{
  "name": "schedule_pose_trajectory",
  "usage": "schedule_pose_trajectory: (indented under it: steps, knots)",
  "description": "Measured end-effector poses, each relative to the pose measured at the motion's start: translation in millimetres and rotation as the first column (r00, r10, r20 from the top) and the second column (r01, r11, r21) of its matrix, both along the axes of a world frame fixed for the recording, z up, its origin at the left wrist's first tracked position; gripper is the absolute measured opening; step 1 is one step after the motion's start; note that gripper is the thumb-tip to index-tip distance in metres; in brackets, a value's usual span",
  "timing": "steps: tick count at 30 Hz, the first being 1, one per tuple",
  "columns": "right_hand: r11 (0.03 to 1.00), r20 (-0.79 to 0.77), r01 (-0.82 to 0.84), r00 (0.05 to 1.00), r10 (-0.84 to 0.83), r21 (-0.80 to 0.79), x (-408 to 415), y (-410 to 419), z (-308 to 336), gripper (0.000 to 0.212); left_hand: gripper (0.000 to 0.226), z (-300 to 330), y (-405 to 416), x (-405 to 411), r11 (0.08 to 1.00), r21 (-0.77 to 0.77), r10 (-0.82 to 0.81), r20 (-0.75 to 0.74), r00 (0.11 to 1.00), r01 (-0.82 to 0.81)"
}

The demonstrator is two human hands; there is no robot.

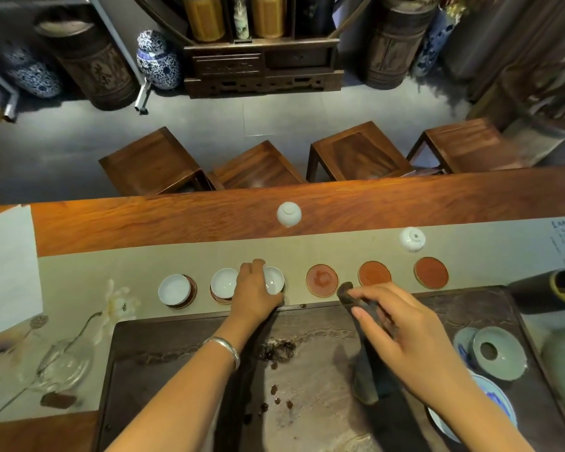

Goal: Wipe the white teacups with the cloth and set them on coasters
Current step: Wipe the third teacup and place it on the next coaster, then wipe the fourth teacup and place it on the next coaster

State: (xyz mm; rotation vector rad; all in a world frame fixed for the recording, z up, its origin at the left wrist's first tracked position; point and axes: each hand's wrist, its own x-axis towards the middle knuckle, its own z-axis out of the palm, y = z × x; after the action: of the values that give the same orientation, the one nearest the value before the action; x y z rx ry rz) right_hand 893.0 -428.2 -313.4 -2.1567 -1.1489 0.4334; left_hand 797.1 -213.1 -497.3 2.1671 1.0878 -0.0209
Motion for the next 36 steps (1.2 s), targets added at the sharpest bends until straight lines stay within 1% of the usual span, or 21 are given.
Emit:
schedule_pose_trajectory:
  steps: [2,5,7,8,10,12,14,15,19,21,23,25,27,30,33,36]
  knots:
    - [1.000,0.016,-0.003,1.000,0.003,0.010,-1.6,-0.3,0.6,0.024,0.079,6.8,-1.5,-1.9,1.000,0.011,-0.006,0.061,0.998,0.006]
    - [1.000,0.036,0.000,0.999,-0.001,0.031,-4.4,-0.9,3.8,0.024,0.064,32.6,-12.8,-5.8,1.000,0.005,0.007,0.225,0.974,-0.008]
    - [0.999,0.034,0.013,0.999,-0.014,0.043,-6.2,-1.4,7.3,0.024,0.048,57.1,-27.7,-12.4,0.997,-0.082,0.023,0.340,0.940,0.005]
    - [0.999,0.030,0.021,0.999,-0.023,0.050,-7.3,-1.5,9.3,0.024,0.040,70.9,-36.9,-17.6,0.986,-0.165,0.032,0.386,0.922,0.035]
    - [0.996,0.023,0.033,0.999,-0.035,0.082,-11.1,-1.6,14.0,0.024,0.031,100.2,-57.7,-29.2,0.918,-0.370,0.050,0.464,0.885,0.142]
    - [0.993,0.018,0.035,0.999,-0.038,0.112,-18.6,-1.1,21.0,0.024,0.040,128.5,-77.6,-39.3,0.811,-0.526,0.078,0.530,0.844,0.255]
    - [0.990,0.013,0.023,1.000,-0.025,0.143,-27.9,-1.2,28.5,0.024,0.051,148.7,-92.9,-46.4,0.728,-0.609,0.123,0.569,0.813,0.316]
    - [0.987,0.008,0.013,1.000,-0.015,0.159,-32.9,-1.6,32.4,0.024,0.053,155.9,-98.1,-49.6,0.700,-0.637,0.161,0.582,0.797,0.324]
    - [0.977,0.011,-0.054,0.999,0.053,0.205,-53.8,-8.0,46.2,0.028,0.041,175.5,-107.8,-62.3,0.609,-0.728,0.345,0.600,0.721,0.315]
    - [0.974,0.006,-0.094,0.996,0.094,0.207,-65.2,-14.3,50.5,0.030,0.036,180.6,-111.5,-71.5,0.598,-0.733,0.369,0.611,0.700,0.325]
    - [0.971,-0.012,-0.106,0.994,0.111,0.216,-76.8,-21.9,54.1,0.029,0.025,184.8,-117.2,-80.6,0.604,-0.721,0.368,0.630,0.684,0.340]
    - [0.966,-0.016,-0.097,0.994,0.104,0.241,-88.5,-29.6,56.3,0.031,0.018,190.5,-123.2,-88.2,0.615,-0.710,0.370,0.645,0.668,0.344]
    - [0.963,-0.011,-0.052,0.998,0.057,0.265,-98.8,-38.0,56.6,0.037,0.015,193.8,-128.3,-94.3,0.642,-0.689,0.374,0.664,0.648,0.336]
    - [0.966,-0.019,0.016,1.000,-0.011,0.260,-108.0,-51.8,56.8,0.047,0.017,199.9,-132.2,-102.1,0.677,-0.656,0.374,0.697,0.612,0.334]
    - [0.982,0.007,-0.023,1.000,0.022,0.186,-113.3,-63.1,55.5,0.054,0.017,208.7,-134.2,-109.2,0.670,-0.623,0.322,0.734,0.598,0.403]
    - [0.990,0.046,-0.044,0.998,0.038,0.134,-119.4,-70.1,54.7,0.054,0.017,214.1,-136.2,-114.5,0.663,-0.582,0.249,0.764,0.595,0.471]
